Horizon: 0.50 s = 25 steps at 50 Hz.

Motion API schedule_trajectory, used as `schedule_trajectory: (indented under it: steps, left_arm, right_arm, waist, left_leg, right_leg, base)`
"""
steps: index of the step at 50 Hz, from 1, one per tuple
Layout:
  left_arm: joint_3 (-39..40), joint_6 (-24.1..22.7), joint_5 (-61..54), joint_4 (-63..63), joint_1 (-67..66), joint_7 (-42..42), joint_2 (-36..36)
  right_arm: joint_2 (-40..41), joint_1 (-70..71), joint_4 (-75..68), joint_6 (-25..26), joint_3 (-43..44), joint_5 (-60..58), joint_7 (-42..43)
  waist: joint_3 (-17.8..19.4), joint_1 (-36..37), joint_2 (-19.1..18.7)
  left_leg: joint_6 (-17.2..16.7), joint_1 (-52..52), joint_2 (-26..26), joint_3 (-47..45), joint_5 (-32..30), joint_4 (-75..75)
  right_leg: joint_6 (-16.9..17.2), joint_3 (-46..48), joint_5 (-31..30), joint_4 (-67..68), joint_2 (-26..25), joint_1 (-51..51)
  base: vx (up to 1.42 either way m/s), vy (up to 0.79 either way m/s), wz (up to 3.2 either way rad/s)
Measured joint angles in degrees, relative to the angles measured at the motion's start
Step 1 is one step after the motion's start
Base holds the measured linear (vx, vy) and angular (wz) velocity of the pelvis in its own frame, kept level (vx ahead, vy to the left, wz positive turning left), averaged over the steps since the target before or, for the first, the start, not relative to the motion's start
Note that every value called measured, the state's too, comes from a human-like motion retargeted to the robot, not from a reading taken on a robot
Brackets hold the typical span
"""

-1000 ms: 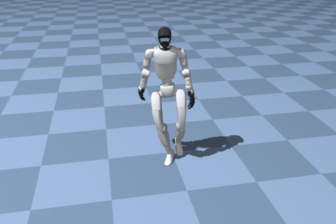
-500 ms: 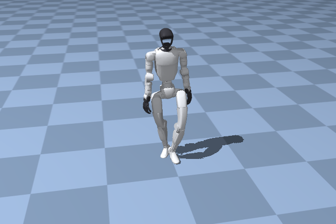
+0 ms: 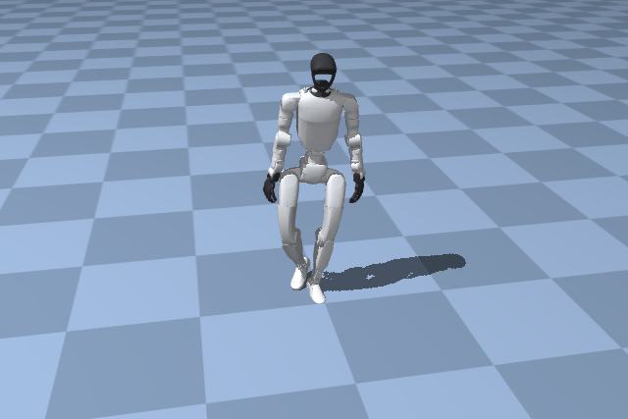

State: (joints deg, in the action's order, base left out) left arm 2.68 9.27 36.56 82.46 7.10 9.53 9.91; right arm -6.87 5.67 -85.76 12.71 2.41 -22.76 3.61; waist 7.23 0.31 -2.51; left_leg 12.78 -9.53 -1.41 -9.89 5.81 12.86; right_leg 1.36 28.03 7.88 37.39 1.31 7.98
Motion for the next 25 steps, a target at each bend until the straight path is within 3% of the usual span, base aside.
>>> schedule_trajectory:
  steps: [7, 10, 12, 13, 15, 20, 22, 25]
  left_arm:
    - [-1.72, -1.65, -1.84, -5.91, 4.09, -0.38, 2.81]
    - [-2.64, -3.41, -3.74, -7.61, 4.05, -2.40, 3.75]
    - [-2.68, -3.74, -3.65, -8.01, 3.63, -3.41, 4.04]
    - [-2.22, -3.36, -2.96, -8.32, 3.28, -3.46, 4.01]
    - [-0.94, -2.48, -1.71, -8.61, 2.31, -3.81, 3.60]
    - [0.98, -1.53, -1.79, -6.31, -0.17, -3.15, 2.34]
    - [1.36, -1.11, -0.45, -5.85, -0.96, -1.05, 2.31]
    - [1.88, -1.03, 0.73, -4.66, -2.35, -0.72, 2.34]
  right_arm:
    - [-1.49, -2.70, -4.23, 1.52, 1.85, -1.69, -6.50]
    - [-1.73, -3.36, -6.80, 2.41, 2.05, -1.69, -6.40]
    - [-1.63, -3.24, -8.40, 3.01, 2.87, -1.68, -6.91]
    - [-1.58, -3.09, -8.85, 3.33, 3.44, -1.72, -7.23]
    - [-1.41, -2.91, -8.99, 3.70, 4.66, -1.51, -7.63]
    - [-0.52, -1.91, -7.95, 3.00, 4.07, 0.96, -8.10]
    - [-0.37, -0.47, -7.42, 2.73, 3.30, 0.84, -7.88]
    - [-0.69, 2.69, -6.70, 2.40, 1.54, -0.47, -7.61]
  waist:
    - [1.48, -4.38, 5.00]
    - [1.79, -4.47, 5.29]
    - [1.70, -4.28, 4.98]
    - [1.96, -3.83, 5.40]
    - [2.63, -2.92, 6.21]
    - [3.80, 0.07, 7.48]
    - [3.34, 1.93, 7.54]
    - [3.55, 5.23, 7.27]
  left_leg:
    - [2.15, 8.10, -6.88, 2.11, 1.41, -6.20]
    - [2.22, 11.95, -6.33, 1.45, 3.75, -6.36]
    - [2.22, 13.35, -4.70, -0.32, 6.21, -3.70]
    - [2.22, 14.00, -4.24, -1.65, 7.53, -1.53]
    - [2.22, 14.44, -3.11, -5.14, 8.13, 4.83]
    - [2.22, 3.91, 1.79, -9.49, -8.89, 33.94]
    - [2.22, -4.08, 3.27, -7.59, -6.05, 46.79]
    - [2.22, -13.46, 8.41, -7.28, 3.67, 60.88]
  right_leg:
    - [-1.53, -10.87, 8.33, -18.38, -1.63, 10.23]
    - [-5.29, -14.57, 9.67, -21.46, -3.72, 9.50]
    - [-5.90, -7.74, 13.90, -19.87, -2.76, 7.04]
    - [-6.25, -8.87, 14.48, -20.16, -3.29, 5.67]
    - [-6.08, -13.91, 16.31, -20.28, -4.76, 3.13]
    - [-6.41, -14.66, 18.28, -25.36, -3.65, -4.29]
    - [-6.45, -14.45, 18.33, -27.31, -3.77, -5.38]
    - [-6.61, -14.69, 18.50, -29.71, -4.84, -7.50]
  base:
    - [0.42, -0.07, 0.26]
    - [0.56, -0.17, -0.13]
    - [0.62, -0.23, -0.18]
    - [0.62, -0.27, -0.31]
    - [0.65, -0.24, -0.28]
    - [0.48, -0.01, -0.15]
    - [0.37, -0.13, -0.23]
    - [0.44, -0.12, -0.39]
